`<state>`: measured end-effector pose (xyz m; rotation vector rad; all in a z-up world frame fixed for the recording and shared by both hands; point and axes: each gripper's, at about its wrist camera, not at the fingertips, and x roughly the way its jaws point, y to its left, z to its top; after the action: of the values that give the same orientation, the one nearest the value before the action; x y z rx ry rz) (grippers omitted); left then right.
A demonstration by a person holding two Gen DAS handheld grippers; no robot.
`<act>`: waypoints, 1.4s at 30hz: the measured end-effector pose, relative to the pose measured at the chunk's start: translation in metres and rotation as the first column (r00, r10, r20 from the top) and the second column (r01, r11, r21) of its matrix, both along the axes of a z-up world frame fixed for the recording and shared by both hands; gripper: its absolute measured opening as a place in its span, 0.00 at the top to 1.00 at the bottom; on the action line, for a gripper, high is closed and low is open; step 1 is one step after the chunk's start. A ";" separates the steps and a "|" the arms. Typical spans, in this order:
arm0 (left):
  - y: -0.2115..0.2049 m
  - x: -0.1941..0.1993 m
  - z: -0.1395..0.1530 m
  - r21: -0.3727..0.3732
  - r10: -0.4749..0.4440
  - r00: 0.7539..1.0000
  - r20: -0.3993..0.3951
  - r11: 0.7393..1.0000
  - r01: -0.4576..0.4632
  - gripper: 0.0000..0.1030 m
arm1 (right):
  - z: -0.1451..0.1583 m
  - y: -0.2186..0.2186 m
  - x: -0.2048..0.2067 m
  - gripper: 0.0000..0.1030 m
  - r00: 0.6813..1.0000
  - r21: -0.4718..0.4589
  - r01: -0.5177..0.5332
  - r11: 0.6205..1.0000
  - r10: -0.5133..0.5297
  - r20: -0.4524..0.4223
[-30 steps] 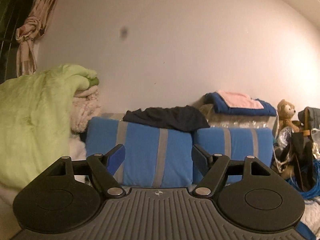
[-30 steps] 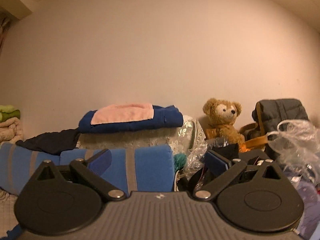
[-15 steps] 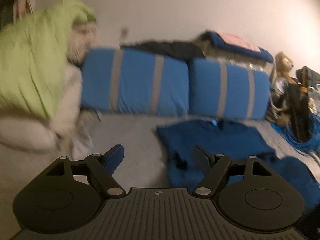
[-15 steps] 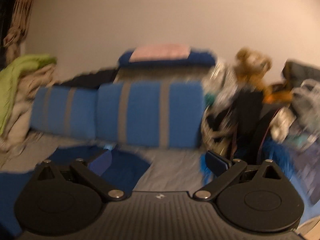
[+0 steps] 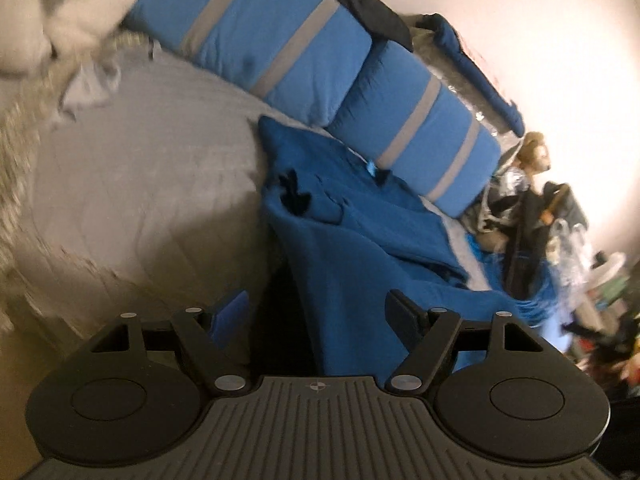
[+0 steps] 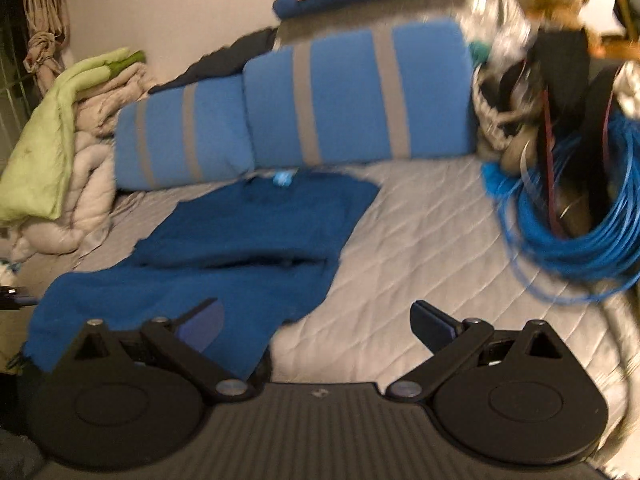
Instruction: Fold clothes
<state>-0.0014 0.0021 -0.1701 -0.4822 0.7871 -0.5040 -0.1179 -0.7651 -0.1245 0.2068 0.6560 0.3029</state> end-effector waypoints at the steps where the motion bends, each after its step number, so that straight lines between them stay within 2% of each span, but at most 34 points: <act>1: 0.000 0.001 -0.004 -0.027 -0.005 1.000 -0.014 1.000 0.004 0.28 | -0.005 0.001 0.000 0.01 1.000 0.021 -0.011 1.000 0.011 -0.020; 7: 0.002 0.009 -0.019 -0.137 -0.019 0.997 -0.069 0.991 0.009 0.40 | -0.044 0.015 0.002 0.04 0.990 0.158 -0.015 0.987 0.037 -0.135; 12: -0.005 0.009 -0.022 -0.122 -0.040 0.996 -0.084 0.992 0.030 0.48 | -0.070 0.037 0.003 0.11 0.974 0.262 -0.038 0.964 0.094 -0.204; 16: -0.011 0.009 -0.023 -0.103 -0.049 0.996 -0.078 0.994 0.041 0.51 | -0.087 0.050 0.005 0.25 0.953 0.330 -0.026 0.944 0.123 -0.278; 21: -0.011 0.007 -0.024 -0.114 -0.048 0.996 -0.074 0.993 0.039 0.55 | -0.099 0.052 0.000 0.41 0.939 0.434 0.003 0.901 0.147 -0.312; 23: -0.012 0.007 -0.022 -0.110 -0.044 0.995 -0.085 0.993 0.035 0.58 | -0.101 0.049 -0.002 0.54 0.934 0.479 0.025 0.877 0.151 -0.324; 24: -0.012 0.007 -0.021 -0.107 -0.042 0.995 -0.092 0.994 0.032 0.59 | -0.100 0.050 -0.003 0.60 0.935 0.486 0.022 0.874 0.155 -0.321; 26: -0.012 0.006 -0.015 -0.107 -0.038 0.995 -0.094 0.994 0.028 0.67 | -0.096 0.052 -0.005 0.80 0.936 0.497 0.015 0.868 0.162 -0.312; 28: -0.012 0.006 -0.009 -0.108 -0.035 0.995 -0.093 0.994 0.024 0.76 | -0.092 0.054 -0.006 0.90 0.938 0.507 0.008 0.862 0.170 -0.303; 29: -0.012 0.005 -0.006 -0.109 -0.033 0.995 -0.093 0.994 0.023 0.91 | -0.090 0.055 -0.007 0.92 0.939 0.512 0.004 0.859 0.173 -0.298; 35: -0.013 0.003 0.012 -0.126 -0.007 0.997 -0.081 0.992 -0.004 0.92 | -0.069 0.052 -0.008 0.94 0.956 0.526 -0.015 0.850 0.166 -0.241; 42: -0.027 0.004 0.037 -0.154 0.019 1.000 -0.017 0.988 -0.021 0.93 | -0.028 0.040 0.002 0.95 0.985 0.583 0.010 0.812 0.092 -0.144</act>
<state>0.0025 -0.0248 -0.1327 -0.6370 0.7605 -0.5457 -0.1154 -0.7255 -0.1524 0.8202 0.7191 0.5320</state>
